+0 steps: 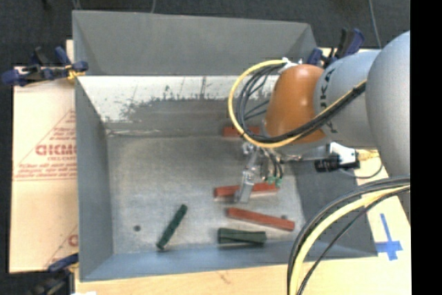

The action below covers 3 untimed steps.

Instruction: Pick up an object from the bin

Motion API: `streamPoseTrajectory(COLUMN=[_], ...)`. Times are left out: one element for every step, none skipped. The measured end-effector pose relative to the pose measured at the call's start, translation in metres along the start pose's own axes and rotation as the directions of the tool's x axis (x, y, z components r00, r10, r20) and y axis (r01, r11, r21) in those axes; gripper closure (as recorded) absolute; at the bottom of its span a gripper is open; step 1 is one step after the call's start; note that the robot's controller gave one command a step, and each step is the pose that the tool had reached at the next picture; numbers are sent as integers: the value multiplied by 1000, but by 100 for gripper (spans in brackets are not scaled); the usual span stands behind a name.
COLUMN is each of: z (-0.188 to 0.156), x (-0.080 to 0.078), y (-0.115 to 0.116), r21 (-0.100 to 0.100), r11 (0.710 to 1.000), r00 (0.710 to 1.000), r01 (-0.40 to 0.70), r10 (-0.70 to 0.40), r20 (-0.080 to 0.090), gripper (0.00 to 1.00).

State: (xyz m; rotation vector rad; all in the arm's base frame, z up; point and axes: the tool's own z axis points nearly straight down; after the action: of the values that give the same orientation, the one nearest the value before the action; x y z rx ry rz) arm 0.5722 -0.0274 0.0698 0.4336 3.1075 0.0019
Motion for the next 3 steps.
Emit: streamPoseTrajectory(z=[-1,-4,-64], x=[-2,-4,-7], y=[-1,-1,-1], r21=[1,1,-1], r11=[1000,1000,1000], r00=[1000,1000,1000], r01=[4,5,9], r10=[-4,-5,-9], r20=[3,10,6], gripper=[0,100,100])
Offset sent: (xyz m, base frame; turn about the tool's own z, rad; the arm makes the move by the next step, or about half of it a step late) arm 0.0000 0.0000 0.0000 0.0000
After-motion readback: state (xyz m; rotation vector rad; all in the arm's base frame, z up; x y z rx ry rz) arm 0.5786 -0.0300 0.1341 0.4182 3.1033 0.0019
